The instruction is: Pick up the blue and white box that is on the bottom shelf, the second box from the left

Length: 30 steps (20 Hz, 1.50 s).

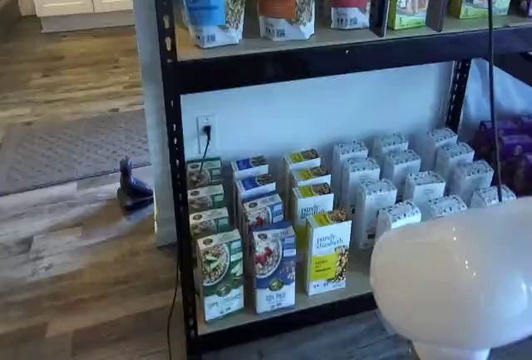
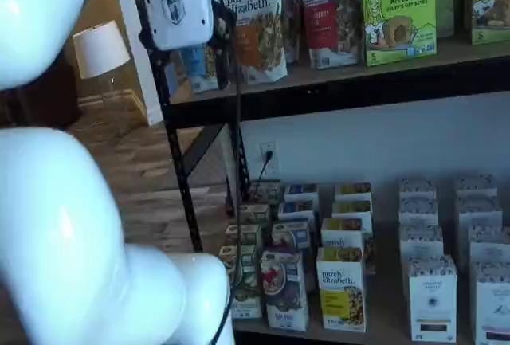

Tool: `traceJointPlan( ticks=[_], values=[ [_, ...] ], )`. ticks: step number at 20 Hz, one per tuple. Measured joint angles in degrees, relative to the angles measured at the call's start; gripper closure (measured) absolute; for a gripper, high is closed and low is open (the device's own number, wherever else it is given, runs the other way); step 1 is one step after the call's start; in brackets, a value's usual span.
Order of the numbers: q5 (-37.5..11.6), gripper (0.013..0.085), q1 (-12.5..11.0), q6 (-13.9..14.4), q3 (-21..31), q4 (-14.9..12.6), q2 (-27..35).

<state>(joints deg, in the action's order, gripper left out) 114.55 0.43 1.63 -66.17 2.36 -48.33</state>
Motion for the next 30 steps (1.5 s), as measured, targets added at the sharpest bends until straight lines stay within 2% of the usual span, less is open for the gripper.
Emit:
traceJointPlan(
  ticks=[3,6,17,21,25,30],
  values=[
    [-2.8,0.013,-0.4,-0.3,1.5,0.4,-1.7],
    [-3.3,0.013,-0.7,-0.5,2.0,0.7,-1.8],
    [-9.7,0.013,1.1,-0.1,8.7,-3.6,-2.9],
    [-12.3,0.013,0.2,-0.7,11.6,-3.3,-2.2],
    [-16.2,0.013,-0.5,-1.1,15.0,-1.8,-1.8],
    [-20.2,0.013,1.9,1.1,18.6,-3.5,-0.1]
  ],
)
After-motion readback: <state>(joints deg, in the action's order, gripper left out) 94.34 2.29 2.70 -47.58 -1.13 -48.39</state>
